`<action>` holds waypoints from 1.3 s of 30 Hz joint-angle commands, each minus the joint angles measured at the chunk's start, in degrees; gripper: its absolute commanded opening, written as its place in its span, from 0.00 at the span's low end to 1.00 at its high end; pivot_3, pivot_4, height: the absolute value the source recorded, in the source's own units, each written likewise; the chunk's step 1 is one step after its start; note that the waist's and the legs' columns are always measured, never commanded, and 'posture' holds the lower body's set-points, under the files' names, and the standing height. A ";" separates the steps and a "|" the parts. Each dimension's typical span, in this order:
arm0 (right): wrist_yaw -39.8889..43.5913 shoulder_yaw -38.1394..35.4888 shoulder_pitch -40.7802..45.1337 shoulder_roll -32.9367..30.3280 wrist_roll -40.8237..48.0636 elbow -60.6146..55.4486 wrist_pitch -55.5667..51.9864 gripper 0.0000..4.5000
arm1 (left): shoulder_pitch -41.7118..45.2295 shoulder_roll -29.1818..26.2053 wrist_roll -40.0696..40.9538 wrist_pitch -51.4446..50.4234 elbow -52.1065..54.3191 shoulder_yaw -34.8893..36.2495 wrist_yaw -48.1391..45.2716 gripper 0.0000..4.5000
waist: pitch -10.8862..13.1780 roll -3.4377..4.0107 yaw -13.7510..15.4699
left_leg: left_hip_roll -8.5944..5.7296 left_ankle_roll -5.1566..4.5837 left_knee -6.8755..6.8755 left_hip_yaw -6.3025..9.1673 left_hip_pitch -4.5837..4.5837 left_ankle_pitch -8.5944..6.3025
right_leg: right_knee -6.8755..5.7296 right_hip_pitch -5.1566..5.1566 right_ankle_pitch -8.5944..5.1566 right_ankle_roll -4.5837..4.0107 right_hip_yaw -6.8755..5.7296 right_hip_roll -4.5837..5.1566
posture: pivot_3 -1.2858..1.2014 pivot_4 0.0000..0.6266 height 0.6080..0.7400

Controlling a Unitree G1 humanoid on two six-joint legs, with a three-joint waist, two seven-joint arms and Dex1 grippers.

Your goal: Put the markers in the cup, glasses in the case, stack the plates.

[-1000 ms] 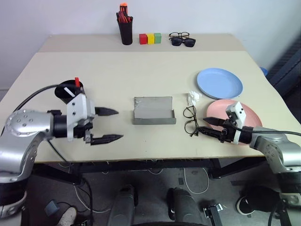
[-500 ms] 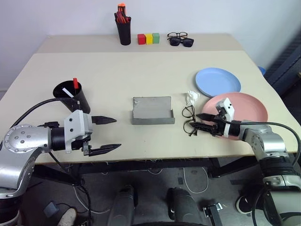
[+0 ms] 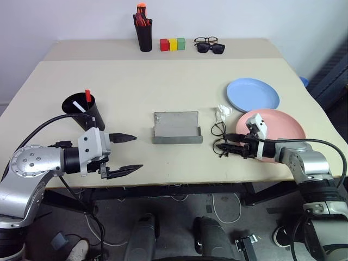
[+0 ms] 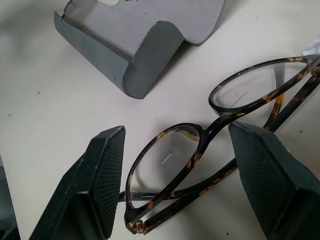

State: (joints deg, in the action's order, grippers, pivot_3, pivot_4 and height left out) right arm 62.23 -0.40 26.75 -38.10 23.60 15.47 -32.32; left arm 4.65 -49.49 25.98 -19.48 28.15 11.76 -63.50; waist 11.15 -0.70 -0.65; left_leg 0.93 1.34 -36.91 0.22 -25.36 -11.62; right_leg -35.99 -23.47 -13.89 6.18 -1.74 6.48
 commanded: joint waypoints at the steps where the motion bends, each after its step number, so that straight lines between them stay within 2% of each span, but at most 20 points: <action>1: -0.06 -0.47 1.42 -0.20 -0.34 -0.97 0.34 0.63 | -0.28 0.15 0.22 1.32 1.06 -0.25 0.69 0.89 | 0.00 0.01 0.00 | 0.00 0.00 0.00 0.00 0.00 0.00 | 0.00 0.00 0.00 0.00 0.00 0.00 | 0.52 0.24 1.00; 2: -0.05 -0.46 1.49 -0.16 -0.45 -0.89 0.38 0.57 | -0.39 0.16 0.26 1.39 1.18 -0.27 0.83 0.89 | 0.00 0.01 -0.01 | 0.00 0.00 0.00 -0.01 -0.01 0.00 | 0.01 0.00 0.00 0.00 0.00 0.00 | 0.52 0.24 1.00; 4: -0.14 -0.36 1.85 -0.01 -0.84 -0.45 0.63 0.36 | -0.55 0.21 0.43 1.39 1.32 -0.27 1.15 0.89 | 0.01 0.02 -0.03 | 0.00 0.00 0.00 -0.01 -0.01 0.00 | 0.01 -0.01 0.00 0.00 0.00 0.00 | 0.52 0.24 1.00; 16: 0.17 0.46 3.06 0.20 -1.76 -0.13 0.24 0.36 | -2.69 0.30 0.25 2.46 2.47 -0.28 2.97 0.89 | 0.02 0.03 -0.04 | 0.01 0.00 0.06 -0.02 -0.02 0.00 | 0.02 -0.06 0.00 0.00 0.01 0.01 | 0.52 0.24 1.00; 17: 0.11 0.49 3.18 0.23 -1.90 0.02 0.30 0.24 | -2.75 0.31 0.15 2.64 2.47 -0.35 3.06 0.89 | 0.02 0.03 -0.05 | 0.01 0.01 0.06 -0.02 -0.02 -0.01 | 0.03 -0.06 0.00 0.00 0.01 0.01 | 0.52 0.24 1.00; 20: -0.14 0.36 3.27 0.38 -1.91 -0.31 0.15 0.01 | -2.72 0.43 0.31 2.68 2.48 -0.47 3.43 0.89 | 0.02 0.03 -0.05 | 0.01 0.01 0.09 -0.03 -0.02 -0.01 | 0.06 -0.06 0.00 0.00 0.01 0.01 | 0.52 0.24 1.00; 27: -0.75 -0.47 2.38 -0.40 -1.57 -1.68 -0.20 0.01 | -2.71 0.53 0.24 3.11 2.13 -0.91 3.87 0.89 | 0.02 0.03 -0.06 | 0.02 0.03 0.10 -0.04 0.00 -0.02 | 0.08 -0.06 0.00 -0.01 0.01 0.02 | 0.52 0.24 1.00; 35: -2.65 -4.89 3.90 -2.56 -0.46 -5.43 2.14 0.01 | -2.05 0.86 0.14 3.28 1.66 -2.03 4.53 0.89 | 0.05 0.07 0.04 | 0.00 0.03 0.11 -0.08 -0.04 -0.02 | 0.14 -0.08 0.00 0.00 0.01 0.09 | 0.52 0.24 1.00; 39: -4.86 -7.29 7.94 1.28 3.26 -11.39 3.67 0.01 | -2.04 1.08 0.11 2.89 1.78 -2.29 4.83 0.89 | 0.10 0.17 -0.37 | 0.01 0.02 0.18 -0.13 -0.05 -0.01 | 0.17 -0.12 0.00 0.00 0.01 0.09 | 0.52 0.24 1.00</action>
State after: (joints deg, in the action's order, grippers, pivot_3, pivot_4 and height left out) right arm 58.00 -6.14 32.09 -37.84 24.18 8.86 -30.28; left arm 2.15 -48.41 25.91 -17.00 29.05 9.67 -59.01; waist 11.25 -0.53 -1.02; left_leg 0.96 1.36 -36.63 0.05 -25.40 -11.63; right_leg -35.83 -23.65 -13.88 6.18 -1.73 6.56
